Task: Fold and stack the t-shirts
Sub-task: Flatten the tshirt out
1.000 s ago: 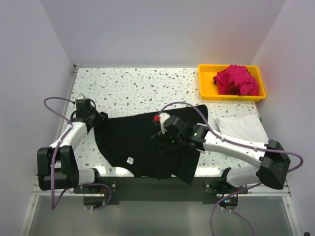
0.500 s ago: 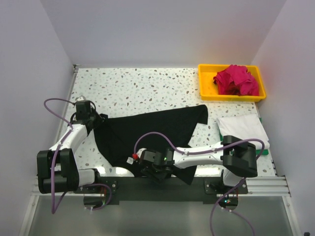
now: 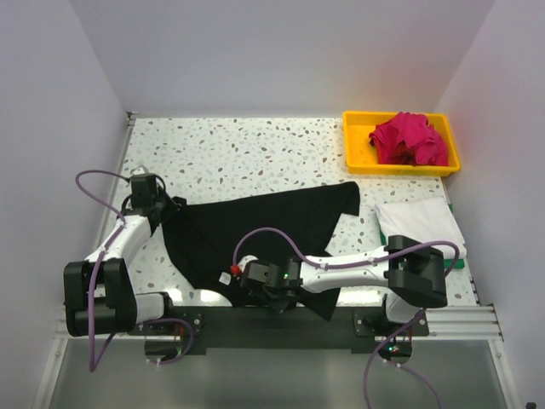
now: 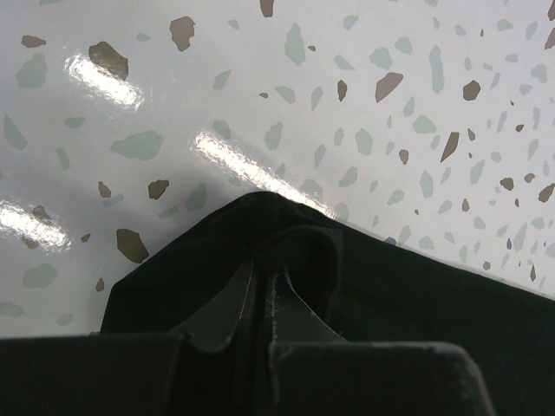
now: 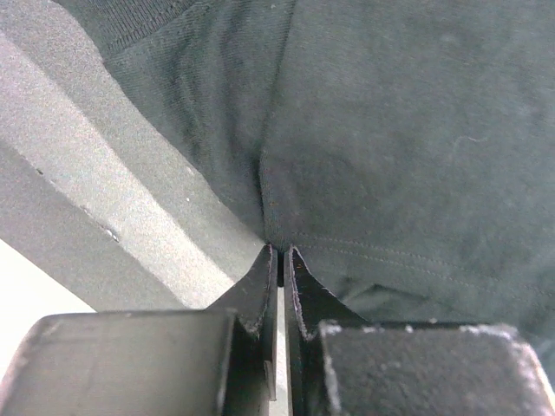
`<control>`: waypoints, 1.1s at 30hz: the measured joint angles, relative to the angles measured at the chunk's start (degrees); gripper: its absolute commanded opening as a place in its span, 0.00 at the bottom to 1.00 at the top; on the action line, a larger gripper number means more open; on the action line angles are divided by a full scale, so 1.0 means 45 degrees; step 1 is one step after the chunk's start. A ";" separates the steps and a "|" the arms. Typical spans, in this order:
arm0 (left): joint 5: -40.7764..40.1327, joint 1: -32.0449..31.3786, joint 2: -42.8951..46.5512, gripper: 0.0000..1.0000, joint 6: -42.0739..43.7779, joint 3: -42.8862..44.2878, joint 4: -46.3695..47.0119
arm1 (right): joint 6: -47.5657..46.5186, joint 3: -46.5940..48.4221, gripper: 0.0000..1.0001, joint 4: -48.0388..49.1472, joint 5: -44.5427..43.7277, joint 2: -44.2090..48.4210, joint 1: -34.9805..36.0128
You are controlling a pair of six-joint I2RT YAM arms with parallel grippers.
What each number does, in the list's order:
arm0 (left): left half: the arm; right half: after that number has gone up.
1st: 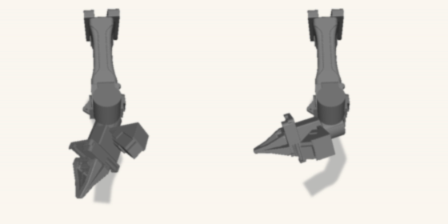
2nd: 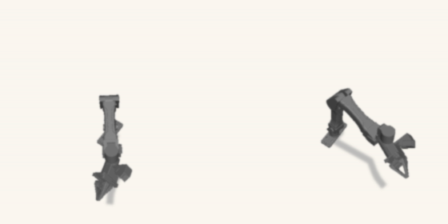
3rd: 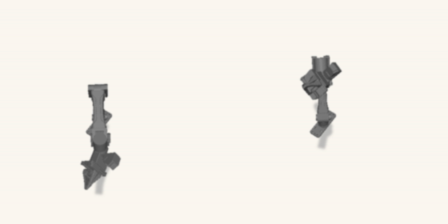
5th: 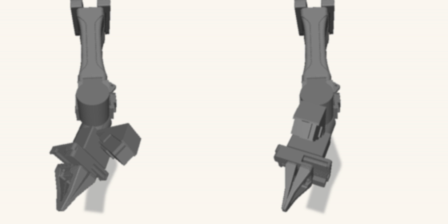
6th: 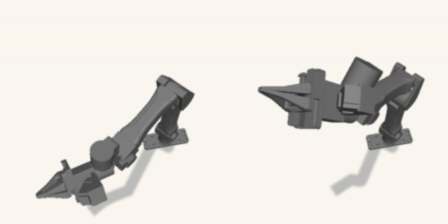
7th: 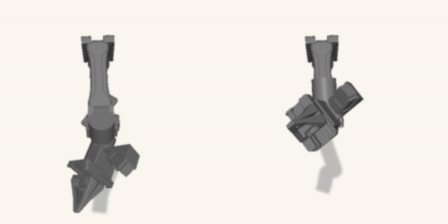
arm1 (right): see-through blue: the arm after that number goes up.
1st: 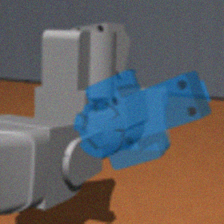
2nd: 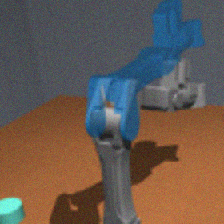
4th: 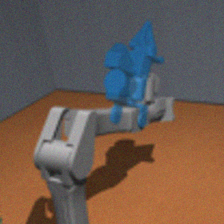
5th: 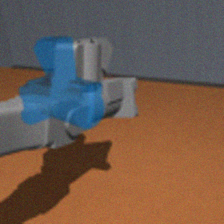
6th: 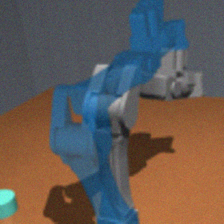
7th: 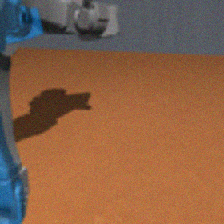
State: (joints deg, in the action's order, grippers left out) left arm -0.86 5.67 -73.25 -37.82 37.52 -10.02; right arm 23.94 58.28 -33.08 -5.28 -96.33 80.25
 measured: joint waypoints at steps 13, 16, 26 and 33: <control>-0.0194 0.0000 0.0155 0.00 0.0005 0.0000 -0.0039 | -0.0228 0.0612 0.00 -0.1132 -0.0889 0.1569 -0.0238; -0.0267 0.0000 0.0228 0.00 0.0010 0.0000 -0.0073 | -0.0267 0.0597 0.00 -0.1229 -0.0889 0.1564 -0.0777; -0.0423 0.0000 0.0257 0.00 0.0049 0.0000 -0.0083 | -0.0753 -0.0573 0.06 -0.0063 0.1379 0.1569 -0.2113; -0.0437 0.0000 0.0257 0.00 0.0146 0.0000 -0.0083 | -0.1083 -0.0743 0.18 0.0792 0.2875 0.1413 -0.2341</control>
State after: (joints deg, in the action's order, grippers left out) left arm -2.83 5.67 -72.10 -37.17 37.52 -10.39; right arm 19.07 54.94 -29.52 7.66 -89.97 69.71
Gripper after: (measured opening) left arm 0.045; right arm 0.144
